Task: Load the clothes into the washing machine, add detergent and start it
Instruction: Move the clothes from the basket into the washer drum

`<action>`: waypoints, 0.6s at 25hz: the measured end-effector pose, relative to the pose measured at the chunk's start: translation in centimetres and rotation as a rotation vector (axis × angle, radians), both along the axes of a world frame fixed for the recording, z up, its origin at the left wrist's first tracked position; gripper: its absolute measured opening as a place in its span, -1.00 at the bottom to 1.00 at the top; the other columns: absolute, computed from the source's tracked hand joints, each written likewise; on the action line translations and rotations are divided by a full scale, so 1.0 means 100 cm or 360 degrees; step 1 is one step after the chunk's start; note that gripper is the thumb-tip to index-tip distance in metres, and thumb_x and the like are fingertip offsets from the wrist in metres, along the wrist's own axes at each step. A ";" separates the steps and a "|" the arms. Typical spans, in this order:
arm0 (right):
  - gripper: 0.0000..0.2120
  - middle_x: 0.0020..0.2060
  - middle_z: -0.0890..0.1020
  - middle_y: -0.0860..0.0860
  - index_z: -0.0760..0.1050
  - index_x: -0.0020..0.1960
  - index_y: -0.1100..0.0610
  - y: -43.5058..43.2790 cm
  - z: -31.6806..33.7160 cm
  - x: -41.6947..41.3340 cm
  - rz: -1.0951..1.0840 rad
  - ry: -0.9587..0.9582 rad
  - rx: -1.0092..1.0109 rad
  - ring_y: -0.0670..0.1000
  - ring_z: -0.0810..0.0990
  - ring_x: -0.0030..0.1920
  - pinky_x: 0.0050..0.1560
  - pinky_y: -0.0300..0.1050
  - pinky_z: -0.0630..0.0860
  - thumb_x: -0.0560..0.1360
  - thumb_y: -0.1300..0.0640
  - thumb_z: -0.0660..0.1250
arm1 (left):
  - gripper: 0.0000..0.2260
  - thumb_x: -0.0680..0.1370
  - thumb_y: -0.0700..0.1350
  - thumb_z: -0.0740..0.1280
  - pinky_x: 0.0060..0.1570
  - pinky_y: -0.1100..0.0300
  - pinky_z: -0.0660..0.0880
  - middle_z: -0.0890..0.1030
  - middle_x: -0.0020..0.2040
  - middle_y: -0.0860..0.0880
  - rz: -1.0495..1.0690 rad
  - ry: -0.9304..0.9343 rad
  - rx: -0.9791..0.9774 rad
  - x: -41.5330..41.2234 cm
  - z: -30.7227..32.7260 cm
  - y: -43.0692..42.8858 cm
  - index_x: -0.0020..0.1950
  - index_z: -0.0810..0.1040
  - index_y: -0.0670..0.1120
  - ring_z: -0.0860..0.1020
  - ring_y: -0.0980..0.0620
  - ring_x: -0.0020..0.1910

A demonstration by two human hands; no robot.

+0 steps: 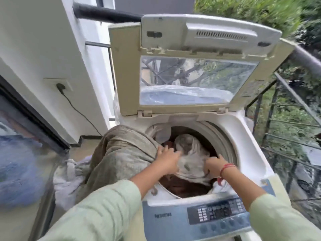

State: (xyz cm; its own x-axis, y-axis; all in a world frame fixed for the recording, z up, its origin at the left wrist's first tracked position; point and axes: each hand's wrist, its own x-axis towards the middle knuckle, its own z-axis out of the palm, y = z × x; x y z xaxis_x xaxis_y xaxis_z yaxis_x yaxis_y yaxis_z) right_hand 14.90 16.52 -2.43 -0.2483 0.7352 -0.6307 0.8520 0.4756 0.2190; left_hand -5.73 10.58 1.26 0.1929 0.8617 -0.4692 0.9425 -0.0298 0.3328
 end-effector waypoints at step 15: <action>-0.59 0.44 0.21 0.10 0.27 0.44 0.06 -0.096 0.037 -0.337 0.0670 -0.0026 0.0359 0.26 -0.03 0.49 0.23 0.60 0.05 0.60 0.08 0.07 | 0.19 0.27 0.15 0.52 0.42 -0.19 -0.16 -0.16 0.56 0.00 0.0776 -0.0370 -0.0025 -0.247 -0.146 -0.102 0.48 -0.40 0.09 -0.12 -0.02 0.53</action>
State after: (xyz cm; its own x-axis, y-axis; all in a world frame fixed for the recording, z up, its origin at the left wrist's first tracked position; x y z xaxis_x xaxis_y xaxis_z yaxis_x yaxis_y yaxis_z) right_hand -18.82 6.91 1.28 -0.5452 0.6920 -0.4733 0.5911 0.7176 0.3683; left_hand -30.39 0.36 -13.30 -0.1274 0.8706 -0.4752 0.7471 0.3993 0.5314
